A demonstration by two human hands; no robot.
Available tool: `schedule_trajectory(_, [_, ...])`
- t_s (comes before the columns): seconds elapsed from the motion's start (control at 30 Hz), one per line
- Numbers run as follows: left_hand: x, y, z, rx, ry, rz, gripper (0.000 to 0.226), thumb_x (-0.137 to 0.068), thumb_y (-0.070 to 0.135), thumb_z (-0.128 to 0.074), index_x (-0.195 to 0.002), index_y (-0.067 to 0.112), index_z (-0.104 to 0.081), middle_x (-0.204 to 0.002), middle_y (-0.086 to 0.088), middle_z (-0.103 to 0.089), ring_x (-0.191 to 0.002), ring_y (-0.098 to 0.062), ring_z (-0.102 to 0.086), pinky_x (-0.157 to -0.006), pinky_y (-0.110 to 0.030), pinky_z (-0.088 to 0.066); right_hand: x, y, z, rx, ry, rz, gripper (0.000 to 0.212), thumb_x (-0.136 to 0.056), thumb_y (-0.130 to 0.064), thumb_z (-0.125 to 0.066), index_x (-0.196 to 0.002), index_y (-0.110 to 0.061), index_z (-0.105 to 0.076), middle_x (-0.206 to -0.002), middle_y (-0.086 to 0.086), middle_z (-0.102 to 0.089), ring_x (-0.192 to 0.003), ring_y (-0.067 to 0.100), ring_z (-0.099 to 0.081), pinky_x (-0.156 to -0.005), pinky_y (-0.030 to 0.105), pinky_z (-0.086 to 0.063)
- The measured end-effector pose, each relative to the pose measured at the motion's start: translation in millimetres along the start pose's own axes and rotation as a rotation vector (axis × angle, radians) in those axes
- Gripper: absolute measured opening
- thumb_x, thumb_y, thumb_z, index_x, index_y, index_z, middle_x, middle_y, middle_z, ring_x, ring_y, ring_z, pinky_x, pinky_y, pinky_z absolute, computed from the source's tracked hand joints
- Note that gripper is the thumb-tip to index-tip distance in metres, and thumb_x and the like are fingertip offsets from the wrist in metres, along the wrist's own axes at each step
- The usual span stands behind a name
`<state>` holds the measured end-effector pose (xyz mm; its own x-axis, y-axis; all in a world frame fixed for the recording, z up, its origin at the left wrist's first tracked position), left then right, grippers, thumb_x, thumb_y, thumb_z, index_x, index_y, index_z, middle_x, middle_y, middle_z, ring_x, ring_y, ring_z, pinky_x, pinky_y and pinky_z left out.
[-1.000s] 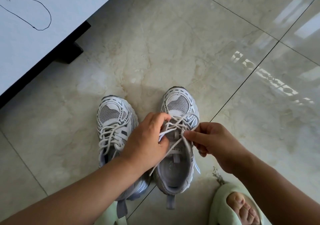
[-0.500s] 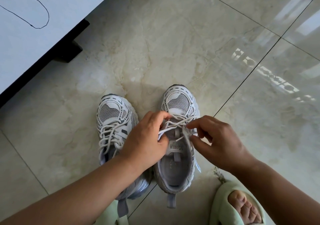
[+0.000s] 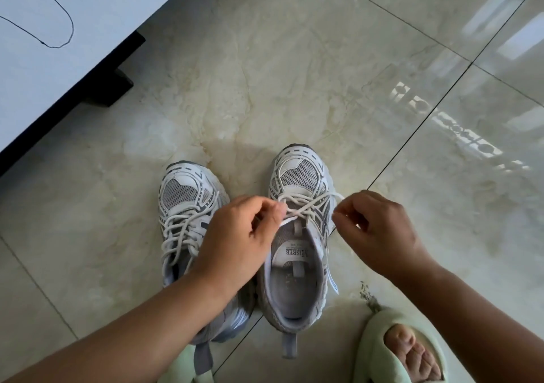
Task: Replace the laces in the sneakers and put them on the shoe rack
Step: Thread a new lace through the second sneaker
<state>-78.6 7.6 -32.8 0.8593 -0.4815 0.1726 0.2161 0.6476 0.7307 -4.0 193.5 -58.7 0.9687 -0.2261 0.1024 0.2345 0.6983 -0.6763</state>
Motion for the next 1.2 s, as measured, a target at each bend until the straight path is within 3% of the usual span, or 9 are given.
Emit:
schedule_trajectory(0.17, [-19.0, 0.3, 0.1, 0.053, -0.07, 0.273, 0.004, -0.075, 0.025, -0.075, -0.073, 0.022, -0.073, -0.064, 0.01, -0.068, -0.06, 0.0, -0.061, -0.058, -0.014, -0.047, 1.5, -35.9, -7.2, -0.094, -0.146, -0.063, 0.042, -0.065, -0.063, -0.059, -0.072, -0.023, -0.052, -0.054, -0.011, -0.045, -0.05, 0.007, -0.044, -0.047, 0.018, -0.032])
schedule_trajectory(0.27, [-33.8, 0.2, -0.7, -0.053, -0.241, 0.232, 0.01, -0.077, 0.026, -0.074, -0.069, 0.023, -0.069, -0.063, 0.01, -0.066, -0.056, -0.002, -0.056, -0.053, -0.01, -0.039, 8.0, -38.8, -16.3, -0.007, -0.209, -0.1, 0.027, -0.069, -0.036, -0.067, -0.077, -0.023, -0.044, -0.057, -0.009, -0.046, -0.054, 0.013, -0.043, -0.051, 0.026, -0.03])
schedule_trajectory(0.37, [-41.7, -2.5, -1.5, -0.163, -0.324, 0.069, 0.012, -0.085, 0.024, -0.065, -0.074, 0.02, -0.061, -0.071, 0.008, -0.062, -0.066, -0.01, -0.057, -0.057, -0.015, -0.039, 9.9, -36.3, -17.0, -0.041, -0.18, -0.145, 0.019, -0.072, -0.019, -0.061, -0.069, -0.021, -0.042, -0.056, -0.007, -0.045, -0.053, 0.01, -0.04, -0.047, 0.02, -0.026])
schedule_trajectory(0.53, [-42.3, -8.8, 2.3, -0.445, -0.226, -0.547, 0.02, -0.089, 0.025, -0.047, -0.085, 0.008, -0.058, -0.077, -0.005, -0.059, -0.067, -0.022, -0.058, -0.055, -0.029, -0.048, 9.6, -35.2, -17.6, -0.049, -0.185, -0.153, 0.028, -0.071, -0.014, -0.059, -0.061, -0.025, -0.035, -0.055, -0.009, -0.042, -0.052, 0.006, -0.037, -0.046, 0.017, -0.023])
schedule_trajectory(0.73, [-37.7, -7.1, -3.7, -0.136, -0.185, 0.315, 0.022, -0.078, 0.036, -0.067, -0.068, 0.017, -0.062, -0.06, 0.009, -0.06, -0.06, -0.009, -0.056, -0.057, -0.022, -0.042, 11.3, -35.0, -19.2, -0.046, -0.166, -0.16, 0.018, -0.071, -0.014, -0.06, -0.069, -0.018, -0.043, -0.057, -0.007, -0.045, -0.055, 0.016, -0.04, -0.048, 0.017, -0.024])
schedule_trajectory(0.8, [-39.1, -9.7, -7.2, 0.044, -0.201, 0.447, 0.024, -0.077, 0.034, -0.071, -0.069, 0.013, -0.065, -0.055, 0.007, -0.057, -0.052, -0.006, -0.05, -0.051, -0.018, -0.039, 10.6, -36.3, -19.4, -0.035, -0.175, -0.149, 0.017, -0.072, -0.015, -0.06, -0.069, -0.017, -0.043, -0.057, -0.007, -0.044, -0.054, 0.011, -0.039, -0.047, 0.018, -0.025])
schedule_trajectory(0.9, [-43.4, -5.2, -3.7, 0.023, -0.221, 0.278, 0.018, -0.079, 0.025, -0.071, -0.068, 0.012, -0.064, -0.059, 0.007, -0.058, -0.054, -0.006, -0.051, -0.051, -0.014, -0.038, 11.2, -35.4, -18.2, -0.037, -0.179, -0.156, 0.017, -0.072, -0.014, -0.059, -0.07, -0.017, -0.043, -0.057, -0.007, -0.045, -0.054, 0.012, -0.04, -0.047, 0.019, -0.024])
schedule_trajectory(1.03, [-45.3, -7.8, 8.4, -0.546, -0.025, -0.464, 0.015, -0.084, 0.019, -0.056, -0.073, 0.01, -0.059, -0.072, -0.003, -0.056, -0.066, -0.022, -0.055, -0.056, -0.029, -0.044, 12.1, -34.2, -17.3, -0.051, -0.157, -0.183, 0.02, -0.072, -0.013, -0.057, -0.067, -0.021, -0.039, -0.057, -0.006, -0.045, -0.057, 0.018, -0.043, -0.048, 0.021, -0.026])
schedule_trajectory(1.2, [-27.0, -10.3, -0.8, -0.204, -0.131, 0.199, 0.035, -0.085, 0.043, -0.061, -0.062, 0.016, -0.056, -0.056, 0.004, -0.054, -0.056, -0.014, -0.052, -0.052, -0.026, -0.036, 11.4, -35.7, -17.9, -0.038, -0.16, -0.183, 0.019, -0.073, -0.014, -0.058, -0.069, -0.019, -0.04, -0.058, -0.005, -0.046, -0.06, 0.022, -0.046, -0.049, 0.023, -0.027])
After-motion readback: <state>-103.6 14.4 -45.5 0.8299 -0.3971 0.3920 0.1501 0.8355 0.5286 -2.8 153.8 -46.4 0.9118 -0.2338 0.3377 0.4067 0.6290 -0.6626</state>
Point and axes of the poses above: each hand's wrist, its own x-axis away from the middle knuckle, its own z-axis out of the back of the hand, y = z × x, the point moved 3 cm from there along -x, towards the middle knuckle
